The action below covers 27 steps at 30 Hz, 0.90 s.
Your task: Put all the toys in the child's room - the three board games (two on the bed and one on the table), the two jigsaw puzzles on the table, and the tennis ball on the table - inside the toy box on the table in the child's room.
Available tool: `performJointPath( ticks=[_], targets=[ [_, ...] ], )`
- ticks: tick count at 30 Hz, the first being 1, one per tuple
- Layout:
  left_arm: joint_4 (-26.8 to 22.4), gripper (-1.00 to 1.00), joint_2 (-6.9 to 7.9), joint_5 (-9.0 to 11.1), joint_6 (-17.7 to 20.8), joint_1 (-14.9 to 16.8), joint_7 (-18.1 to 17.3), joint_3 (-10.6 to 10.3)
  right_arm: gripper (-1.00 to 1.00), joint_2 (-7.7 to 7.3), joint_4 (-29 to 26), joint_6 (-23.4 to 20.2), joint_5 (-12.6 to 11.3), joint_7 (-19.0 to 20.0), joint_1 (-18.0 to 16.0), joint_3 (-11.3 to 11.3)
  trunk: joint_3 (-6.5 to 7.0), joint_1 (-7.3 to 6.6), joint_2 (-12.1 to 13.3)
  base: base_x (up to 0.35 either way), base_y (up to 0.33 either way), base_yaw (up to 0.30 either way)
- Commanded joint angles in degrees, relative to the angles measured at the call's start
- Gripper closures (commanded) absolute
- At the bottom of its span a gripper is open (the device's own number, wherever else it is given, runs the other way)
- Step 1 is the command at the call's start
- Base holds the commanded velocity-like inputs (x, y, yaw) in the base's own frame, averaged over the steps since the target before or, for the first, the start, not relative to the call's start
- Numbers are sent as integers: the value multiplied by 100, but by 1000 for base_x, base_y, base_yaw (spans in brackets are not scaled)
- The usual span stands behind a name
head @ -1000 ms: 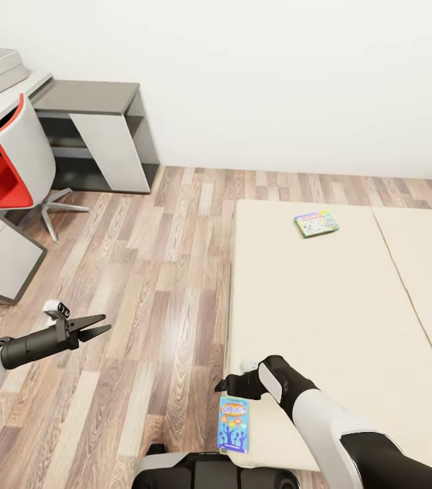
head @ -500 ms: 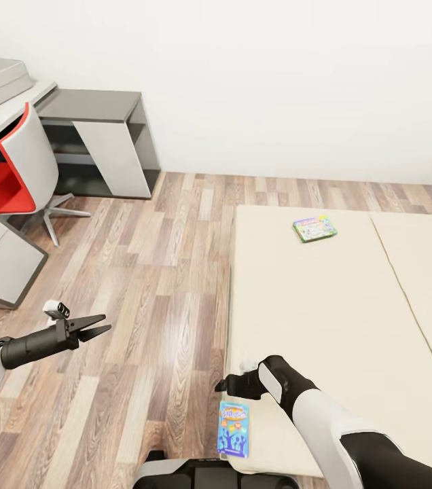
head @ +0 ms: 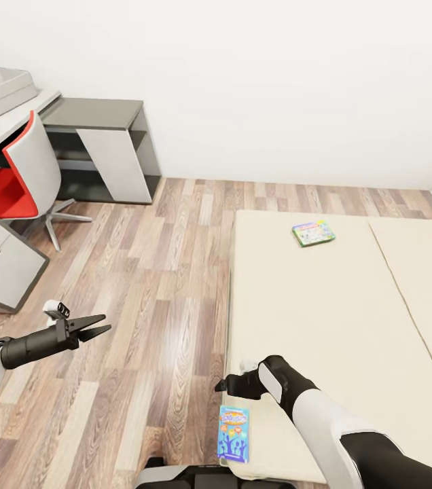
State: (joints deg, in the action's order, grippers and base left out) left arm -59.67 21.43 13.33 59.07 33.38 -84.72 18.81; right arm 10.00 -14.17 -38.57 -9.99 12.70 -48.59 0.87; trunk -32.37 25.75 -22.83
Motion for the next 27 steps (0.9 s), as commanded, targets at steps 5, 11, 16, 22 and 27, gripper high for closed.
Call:
performJointPath(
  ticks=[5, 11, 16, 22, 27],
  targets=[
    [-1, -100, 2, 3, 59, 2, -18, 1, -100, 0, -7, -28, -29, -8, -2, 10, 40, 3, -9, 0, 0, 0],
    [-1, -100, 2, 2, 60, 2, -18, 7, -100, 0, -7, -26, -29, -11, -2, 10, 96, 3, -9, 0, 0, 0],
    [-1, -100, 2, -2, 60, 2, -70, 8, -100, 0, -7, -21, -29, -12, -2, 10, 142, 3, -9, 0, 0, 0],
    [-1, -100, 17, -17, 61, 2, -259, 22, -100, 0, -7, -11, -29, -13, -2, 10, 199, 3, -9, 0, 0, 0],
    [-1, -100, 32, -22, 58, 2, -305, 25, -100, 0, -7, -3, -23, -13, -2, 10, 246, 3, -9, 0, 0, 0]
  ],
)
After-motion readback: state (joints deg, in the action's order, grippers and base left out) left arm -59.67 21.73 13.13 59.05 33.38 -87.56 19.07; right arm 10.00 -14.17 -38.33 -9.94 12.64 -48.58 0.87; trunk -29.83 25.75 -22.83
